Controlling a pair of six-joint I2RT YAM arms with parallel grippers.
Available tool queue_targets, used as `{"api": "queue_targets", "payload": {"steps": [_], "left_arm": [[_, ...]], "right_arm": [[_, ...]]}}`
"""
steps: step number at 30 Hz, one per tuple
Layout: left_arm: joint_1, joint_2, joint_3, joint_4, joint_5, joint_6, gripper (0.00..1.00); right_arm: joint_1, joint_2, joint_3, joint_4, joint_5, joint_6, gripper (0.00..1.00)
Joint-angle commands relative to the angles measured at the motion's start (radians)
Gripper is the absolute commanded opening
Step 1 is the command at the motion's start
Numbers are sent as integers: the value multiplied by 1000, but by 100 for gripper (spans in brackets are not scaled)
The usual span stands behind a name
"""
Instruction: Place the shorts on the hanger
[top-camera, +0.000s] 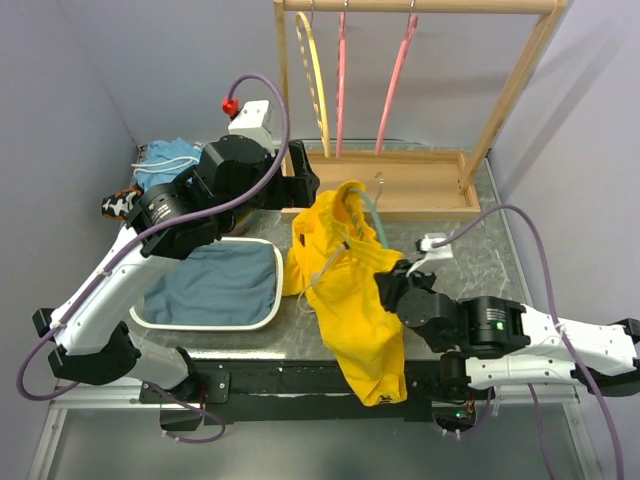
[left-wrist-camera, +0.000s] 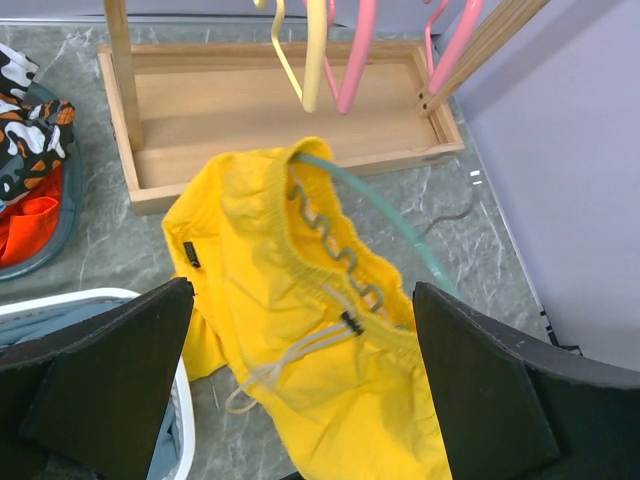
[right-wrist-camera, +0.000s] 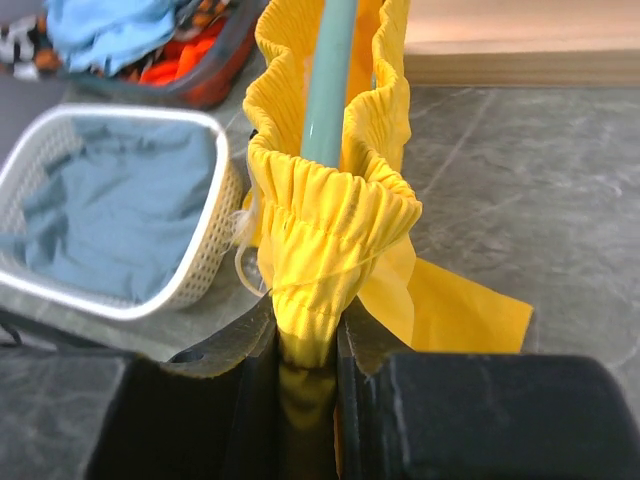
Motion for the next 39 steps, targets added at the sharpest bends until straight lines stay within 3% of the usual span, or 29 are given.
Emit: {"api": "queue_targets", "payload": {"steps": [1, 4, 12, 16, 24, 31, 39], "left_arm": [[-4, -34, -10, 39, 0, 6, 96], [-4, -49, -13, 41, 7, -5, 96], [-4, -80, -34, 16, -26, -2, 96], [-4, -107, -73, 25, -10, 4, 97], [-4, -215, -319, 97, 69, 24, 96], [-5, -265, -481, 153, 82, 52, 97], [-4, -255, -637, 206, 106, 64, 96]], "right_arm": [[-21, -52, 46, -160, 194, 220, 0], [-102, -28, 95, -172, 188, 208, 0], [-502, -38, 153, 86, -20, -187, 0], [-709, -17, 230, 198, -213, -359, 0], [-1161, 126, 403, 287, -627, -464, 0], [-1300, 251, 583, 312, -767, -553, 0], [-1326, 394, 852, 247, -768, -634, 0]]}}
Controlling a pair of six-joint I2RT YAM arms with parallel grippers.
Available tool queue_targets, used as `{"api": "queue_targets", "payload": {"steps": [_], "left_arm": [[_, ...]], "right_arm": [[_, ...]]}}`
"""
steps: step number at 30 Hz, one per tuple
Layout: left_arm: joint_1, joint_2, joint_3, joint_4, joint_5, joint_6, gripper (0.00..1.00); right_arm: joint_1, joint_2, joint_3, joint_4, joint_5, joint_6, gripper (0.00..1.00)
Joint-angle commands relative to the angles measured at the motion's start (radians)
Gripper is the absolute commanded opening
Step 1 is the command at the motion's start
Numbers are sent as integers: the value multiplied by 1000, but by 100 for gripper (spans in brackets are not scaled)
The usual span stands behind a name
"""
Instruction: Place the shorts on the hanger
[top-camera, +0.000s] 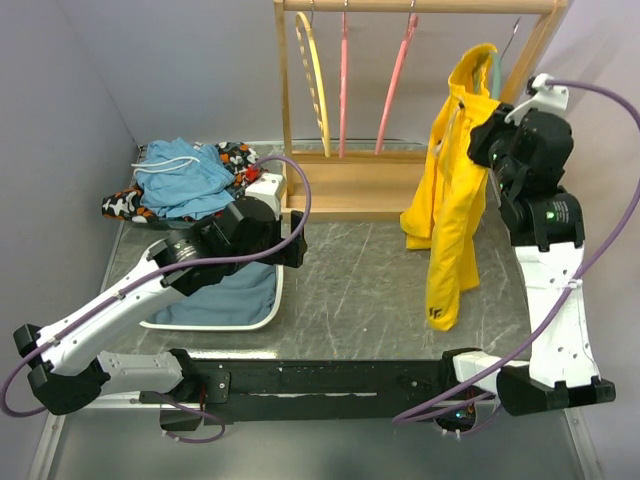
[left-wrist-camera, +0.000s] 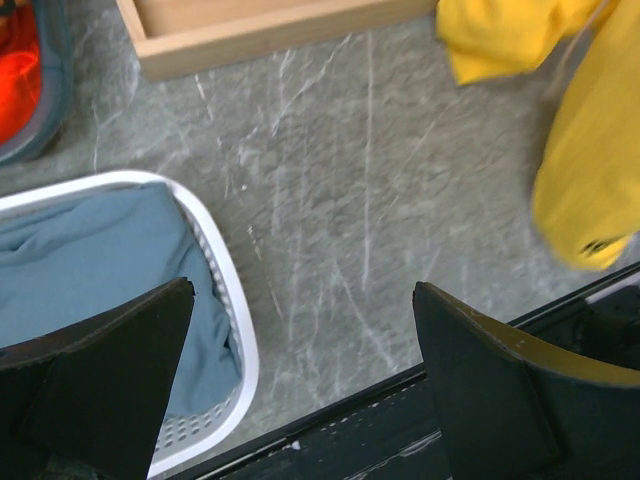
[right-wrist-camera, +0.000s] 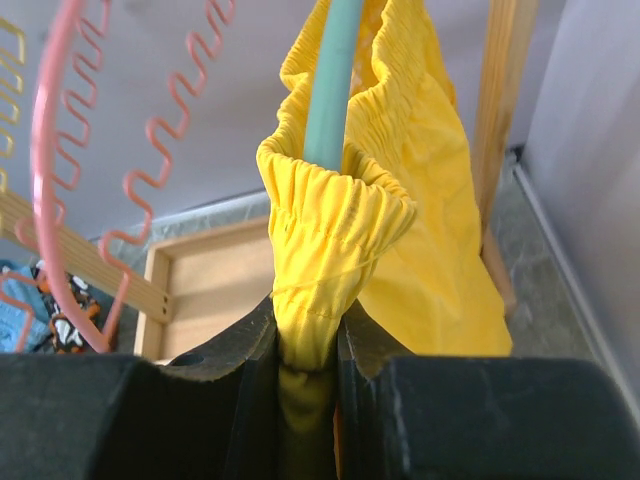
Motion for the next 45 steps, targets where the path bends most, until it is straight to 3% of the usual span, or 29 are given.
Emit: {"api": "queue_targets", "payload": {"steps": [1, 18, 26, 41, 45], "left_arm": [[-3, -2, -42, 67, 2, 31, 96], [-3, 32, -66, 79, -27, 72, 96], [-2, 35, -82, 84, -42, 83, 97], [-2, 49, -93, 90, -28, 86, 96], [-2, 56, -93, 84, -35, 77, 96]], "right_arm": [[-24, 27, 171, 108, -12, -96, 0], [-83, 321, 554, 15, -173, -167, 0], [-101, 401, 611, 7, -221, -174, 0], [-189, 263, 256, 149, -221, -127, 0], [-190, 245, 235, 142, -192, -114, 0]]}}
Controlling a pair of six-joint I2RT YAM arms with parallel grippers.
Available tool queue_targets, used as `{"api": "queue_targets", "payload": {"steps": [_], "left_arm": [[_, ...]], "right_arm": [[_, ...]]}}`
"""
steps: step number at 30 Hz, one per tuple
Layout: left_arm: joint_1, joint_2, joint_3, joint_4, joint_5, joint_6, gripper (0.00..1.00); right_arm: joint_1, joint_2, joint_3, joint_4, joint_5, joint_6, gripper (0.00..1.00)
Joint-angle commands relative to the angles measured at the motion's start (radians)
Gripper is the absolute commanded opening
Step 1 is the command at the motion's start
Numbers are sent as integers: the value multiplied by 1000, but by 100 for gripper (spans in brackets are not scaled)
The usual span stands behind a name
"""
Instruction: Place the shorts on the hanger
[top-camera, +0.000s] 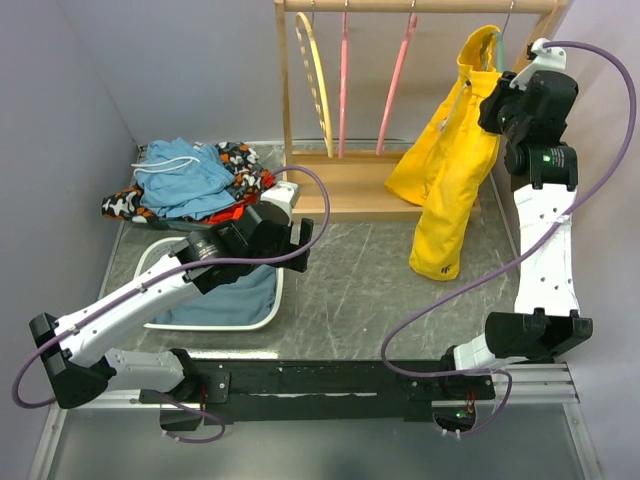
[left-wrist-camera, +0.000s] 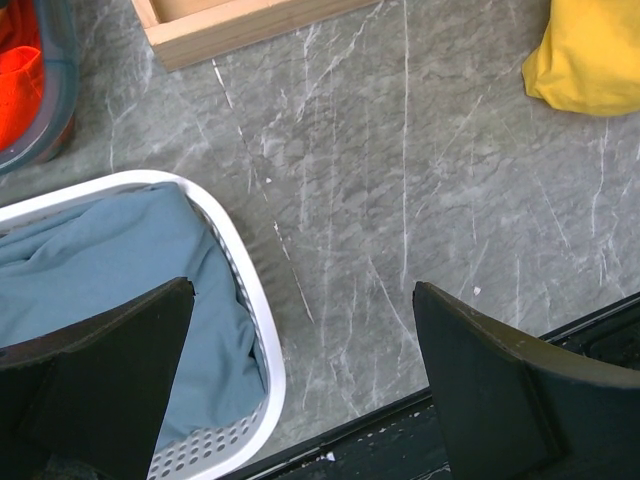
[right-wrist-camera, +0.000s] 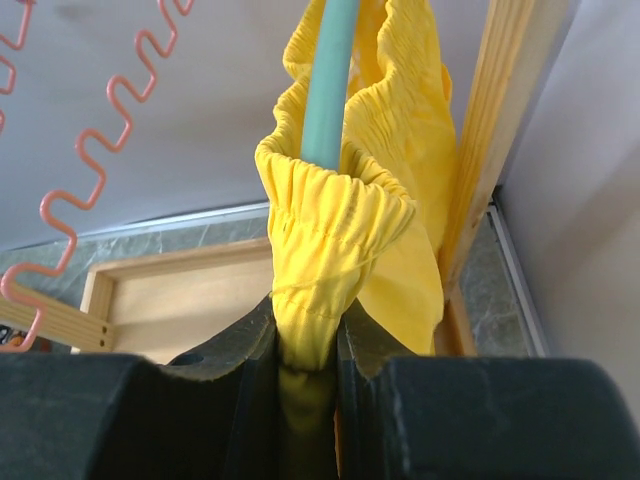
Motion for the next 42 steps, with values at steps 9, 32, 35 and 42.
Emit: {"api": "queue_targets", "payload": {"steps": [9, 32, 35, 42], "left_arm": [[42, 40, 2, -1, 39, -53, 96], [121, -88, -287, 163, -7, -305, 96], [121, -104, -347, 198, -5, -329, 96], [121, -164, -444, 296, 25, -314, 96]], "right_arm": [[-6, -184, -44, -21, 105, 116, 70], [1031, -658, -1087, 343, 488, 486, 88], [1054, -675, -1191, 466, 450, 505, 89], [1052, -657, -1254, 528, 421, 497, 90]]}}
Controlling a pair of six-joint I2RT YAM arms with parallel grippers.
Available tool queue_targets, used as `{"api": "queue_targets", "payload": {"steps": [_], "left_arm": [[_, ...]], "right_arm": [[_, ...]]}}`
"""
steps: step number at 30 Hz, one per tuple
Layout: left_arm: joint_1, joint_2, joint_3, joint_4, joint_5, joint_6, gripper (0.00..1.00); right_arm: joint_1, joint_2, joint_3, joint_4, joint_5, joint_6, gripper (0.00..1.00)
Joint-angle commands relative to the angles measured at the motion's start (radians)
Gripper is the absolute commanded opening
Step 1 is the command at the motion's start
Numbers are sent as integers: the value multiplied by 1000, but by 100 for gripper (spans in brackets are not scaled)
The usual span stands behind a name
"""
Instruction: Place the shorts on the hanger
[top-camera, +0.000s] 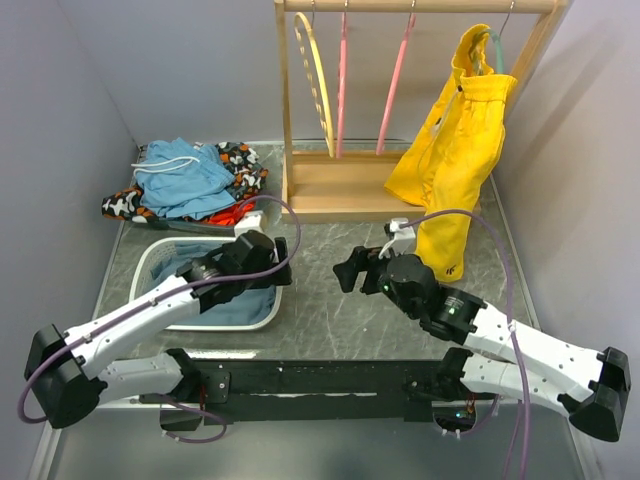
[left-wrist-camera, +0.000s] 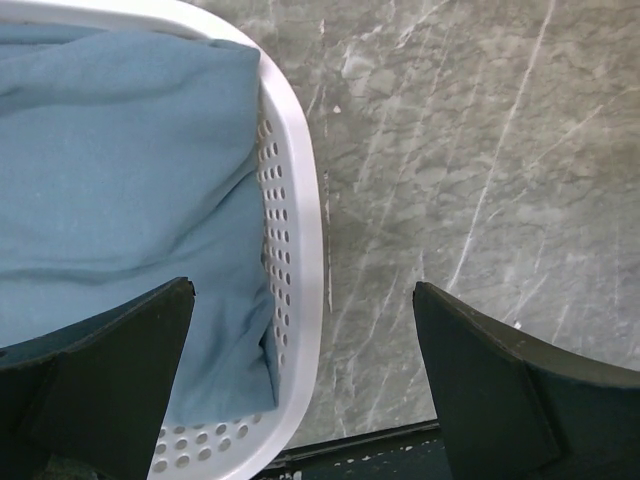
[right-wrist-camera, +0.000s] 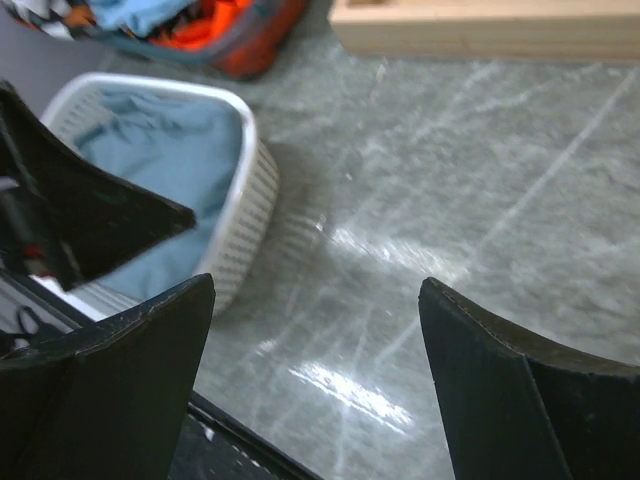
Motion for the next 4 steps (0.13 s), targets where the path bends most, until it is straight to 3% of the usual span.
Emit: {"api": "queue_targets", "payload": {"steps": [1, 4], "left_arm": [[2, -74, -26, 127, 8, -4, 96], [2, -65, -11, 110, -10, -17, 97]], "right_arm": [[4, -23, -23, 151, 19, 13, 91], [4, -24, -17, 137, 19, 13, 91]]}}
